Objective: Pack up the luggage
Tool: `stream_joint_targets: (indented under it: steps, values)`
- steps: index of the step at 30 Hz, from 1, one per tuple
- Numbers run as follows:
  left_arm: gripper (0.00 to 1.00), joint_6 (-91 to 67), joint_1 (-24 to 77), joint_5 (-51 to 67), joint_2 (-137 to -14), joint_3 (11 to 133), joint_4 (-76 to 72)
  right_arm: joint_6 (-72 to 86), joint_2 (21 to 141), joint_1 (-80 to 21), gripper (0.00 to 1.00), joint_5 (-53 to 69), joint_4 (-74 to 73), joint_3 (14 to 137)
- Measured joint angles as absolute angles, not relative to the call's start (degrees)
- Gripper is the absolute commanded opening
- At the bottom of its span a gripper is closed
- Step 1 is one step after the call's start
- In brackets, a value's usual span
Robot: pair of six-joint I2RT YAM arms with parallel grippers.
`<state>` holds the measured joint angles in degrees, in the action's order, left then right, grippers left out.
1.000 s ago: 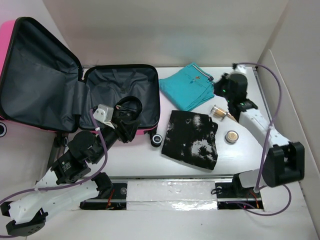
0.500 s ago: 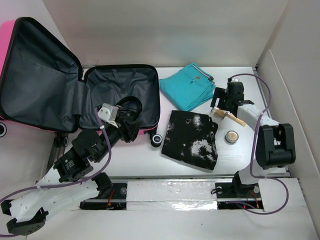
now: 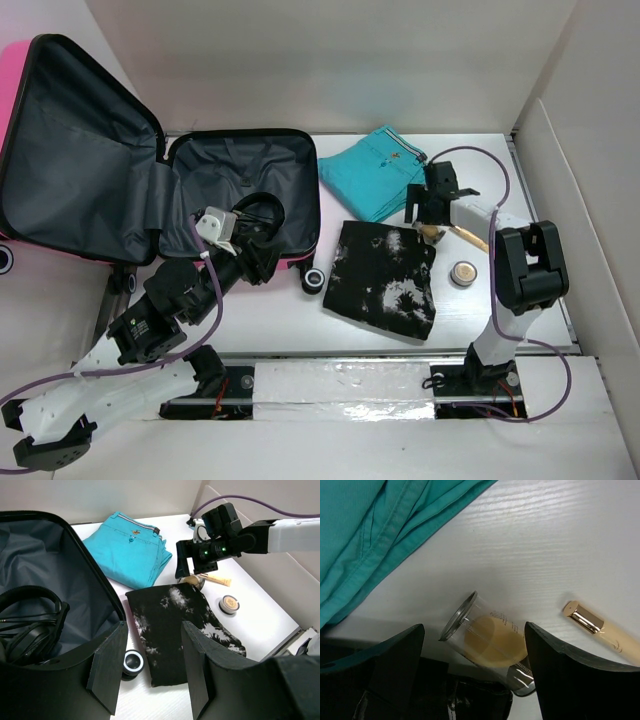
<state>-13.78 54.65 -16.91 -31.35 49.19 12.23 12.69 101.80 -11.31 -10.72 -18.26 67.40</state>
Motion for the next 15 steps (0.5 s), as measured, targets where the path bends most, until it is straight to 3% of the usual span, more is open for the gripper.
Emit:
stream_joint_targets:
  steps: [9,15]
  values:
    - [0.44,-13.78,54.65,-16.53,-31.33,49.19,12.23,13.52,101.95,-11.84,0.83,-12.80,-20.21,67.26]
    - [0.44,-13.78,54.65,-16.51,-31.33,49.19,12.23,13.89,101.93,-11.44,0.65,-13.32,-20.69,65.93]
